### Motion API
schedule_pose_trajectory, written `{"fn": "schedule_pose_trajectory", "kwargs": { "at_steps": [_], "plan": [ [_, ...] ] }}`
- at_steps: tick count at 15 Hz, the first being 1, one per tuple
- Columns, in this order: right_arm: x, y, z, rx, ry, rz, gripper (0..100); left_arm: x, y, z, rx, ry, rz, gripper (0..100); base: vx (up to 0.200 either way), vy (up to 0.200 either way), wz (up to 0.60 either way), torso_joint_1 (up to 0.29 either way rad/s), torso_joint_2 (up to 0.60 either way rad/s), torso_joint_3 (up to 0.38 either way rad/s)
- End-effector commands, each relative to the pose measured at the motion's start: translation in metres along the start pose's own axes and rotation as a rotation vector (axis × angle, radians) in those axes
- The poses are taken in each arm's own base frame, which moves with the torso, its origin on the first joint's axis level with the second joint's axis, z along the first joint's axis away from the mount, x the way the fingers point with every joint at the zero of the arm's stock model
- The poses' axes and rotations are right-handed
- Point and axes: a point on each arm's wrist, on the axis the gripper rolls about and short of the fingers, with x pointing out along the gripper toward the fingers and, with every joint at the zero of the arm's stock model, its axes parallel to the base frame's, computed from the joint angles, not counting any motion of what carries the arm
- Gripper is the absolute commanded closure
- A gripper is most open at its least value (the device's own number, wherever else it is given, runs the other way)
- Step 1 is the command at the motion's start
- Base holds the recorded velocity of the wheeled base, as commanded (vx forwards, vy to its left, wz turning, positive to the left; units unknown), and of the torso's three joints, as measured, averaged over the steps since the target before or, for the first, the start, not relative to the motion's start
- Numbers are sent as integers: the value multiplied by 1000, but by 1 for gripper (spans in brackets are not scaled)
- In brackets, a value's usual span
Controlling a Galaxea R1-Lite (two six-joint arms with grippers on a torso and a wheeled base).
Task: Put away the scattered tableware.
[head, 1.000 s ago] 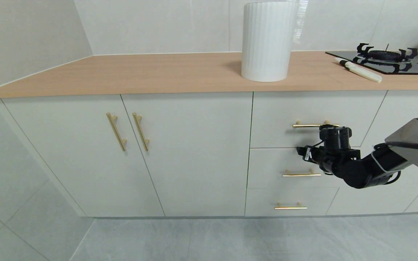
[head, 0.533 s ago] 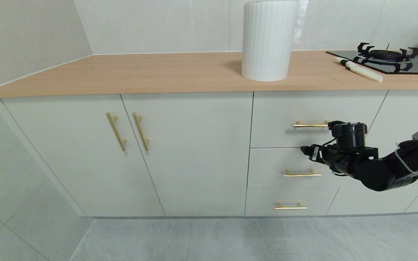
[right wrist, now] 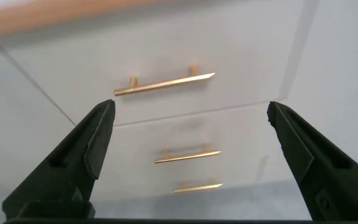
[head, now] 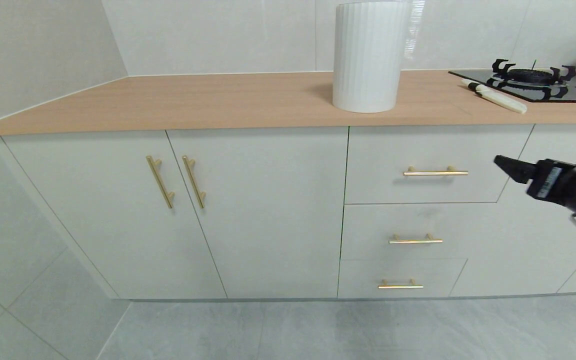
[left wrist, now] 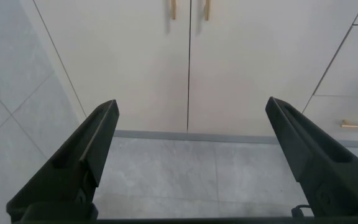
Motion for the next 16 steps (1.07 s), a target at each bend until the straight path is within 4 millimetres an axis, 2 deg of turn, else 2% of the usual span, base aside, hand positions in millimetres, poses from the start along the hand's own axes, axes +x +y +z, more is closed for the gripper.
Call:
{"fn": "schedule_pose_trajectory", "kwargs": {
  "at_steps": [1, 2, 3, 4, 6, 8, 9, 11, 13, 16],
  "plan": [
    [-102, -25, 12, -94, -206, -84, 0, 0, 0, 0, 0, 1, 1, 0, 0, 0, 0, 0, 0, 0],
    [-110, -29, 9, -118, -204, -138, 0, 0, 0, 0, 0, 1, 1, 0, 0, 0, 0, 0, 0, 0],
    [-130, -38, -2, -149, -191, -234, 0, 0, 0, 0, 1, -1, 1, 0, 0, 0, 0, 0, 0, 0],
    [-138, -41, -8, -163, -181, -248, 0, 0, 0, 0, 0, -1, 1, 0, 0, 0, 0, 0, 0, 0],
    [-180, -55, -25, -210, -215, -318, 0, 0, 0, 0, 0, 1, 1, 0, 0, 0, 0, 0, 0, 0],
    [-212, -66, -39, -220, -234, -425, 0, 0, 0, 0, 0, 1, 1, 0, 0, 0, 0, 0, 0, 0],
    [-217, -67, -42, -220, -239, -438, 0, 0, 0, 0, 0, 1, 1, 0, 0, 0, 0, 0, 0, 0],
    [-241, -72, -65, -213, -273, -489, 0, 0, 0, 0, 0, 1, 1, 0, 0, 0, 0, 0, 0, 0],
    [-253, -76, -96, -208, -296, -530, 0, 0, 0, 0, 0, -1, 1, 0, 0, 0, 0, 0, 0, 0],
    [-240, -80, -124, -224, -255, -482, 0, 0, 0, 0, 0, 1, 1, 0, 0, 0, 0, 0, 0, 0]
  ]
}}
